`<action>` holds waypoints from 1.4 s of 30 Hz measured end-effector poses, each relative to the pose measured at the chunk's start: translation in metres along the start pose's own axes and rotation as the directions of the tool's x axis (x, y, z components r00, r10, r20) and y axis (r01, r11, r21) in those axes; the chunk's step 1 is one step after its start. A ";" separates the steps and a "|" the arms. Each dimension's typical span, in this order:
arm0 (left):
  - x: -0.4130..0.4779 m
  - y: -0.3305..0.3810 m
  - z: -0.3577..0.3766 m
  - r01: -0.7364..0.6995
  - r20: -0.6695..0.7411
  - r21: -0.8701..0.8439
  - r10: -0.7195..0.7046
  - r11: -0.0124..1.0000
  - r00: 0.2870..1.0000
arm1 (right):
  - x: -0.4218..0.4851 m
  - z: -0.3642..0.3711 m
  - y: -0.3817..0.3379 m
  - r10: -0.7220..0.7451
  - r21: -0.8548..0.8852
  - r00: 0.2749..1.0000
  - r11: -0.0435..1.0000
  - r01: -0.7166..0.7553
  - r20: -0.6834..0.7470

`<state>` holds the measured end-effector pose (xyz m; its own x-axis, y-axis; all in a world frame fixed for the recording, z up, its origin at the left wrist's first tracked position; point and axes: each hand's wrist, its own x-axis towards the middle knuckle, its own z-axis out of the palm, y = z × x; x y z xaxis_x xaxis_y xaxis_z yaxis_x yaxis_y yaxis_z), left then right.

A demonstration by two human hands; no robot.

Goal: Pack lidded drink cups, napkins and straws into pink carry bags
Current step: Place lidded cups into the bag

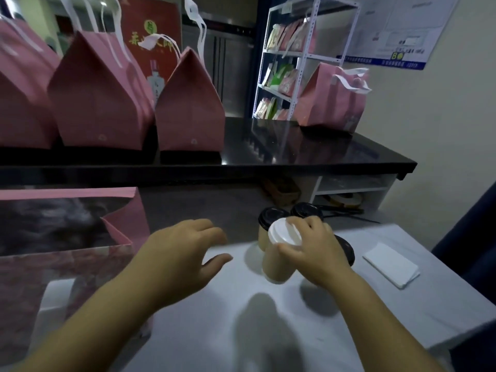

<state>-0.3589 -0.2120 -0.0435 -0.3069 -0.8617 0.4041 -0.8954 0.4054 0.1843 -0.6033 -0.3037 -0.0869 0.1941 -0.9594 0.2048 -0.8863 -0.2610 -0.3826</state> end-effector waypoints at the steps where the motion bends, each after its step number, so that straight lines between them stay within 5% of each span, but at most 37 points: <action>1: -0.001 -0.002 -0.010 -0.004 -0.016 -0.002 0.004 1.000 1.000 | 0.002 -0.009 -0.009 -0.042 0.043 0.998 0.998 0.044 -0.049; 10: -0.036 -0.055 -0.104 0.071 -0.191 -0.022 -0.074 0.997 0.979 | 0.025 -0.065 -0.122 -0.313 0.370 0.887 0.823 0.431 -0.339; 15: -0.075 -0.107 -0.137 0.255 -0.224 0.034 -0.242 0.966 0.944 | 0.035 -0.051 -0.202 -0.429 0.475 0.839 0.692 0.543 -0.334; 19: -0.104 -0.150 -0.151 0.367 -0.108 0.092 -0.358 0.926 0.928 | 0.036 -0.023 -0.262 -0.522 0.477 0.795 0.639 0.604 -0.308; 26: -0.133 -0.207 -0.151 0.339 0.165 0.128 -0.357 0.932 0.919 | 0.034 0.032 -0.321 -0.682 0.261 0.730 0.698 0.667 -0.042; 31: -0.139 -0.234 -0.153 0.242 0.195 0.183 -0.276 0.953 0.941 | 0.035 0.052 -0.324 -0.699 0.095 0.688 0.711 0.697 0.195; 42: -0.162 -0.252 -0.140 0.163 0.242 0.025 -0.164 0.986 0.956 | 0.028 0.051 -0.324 -0.695 -0.028 0.461 0.537 0.843 0.551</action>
<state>-0.0379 -0.1317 -0.0297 -0.2245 -0.9644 0.1396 -0.9411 0.2518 0.2256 -0.2889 -0.2510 -0.0033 0.9375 -0.3203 -0.1364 -0.3242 -0.9459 -0.0075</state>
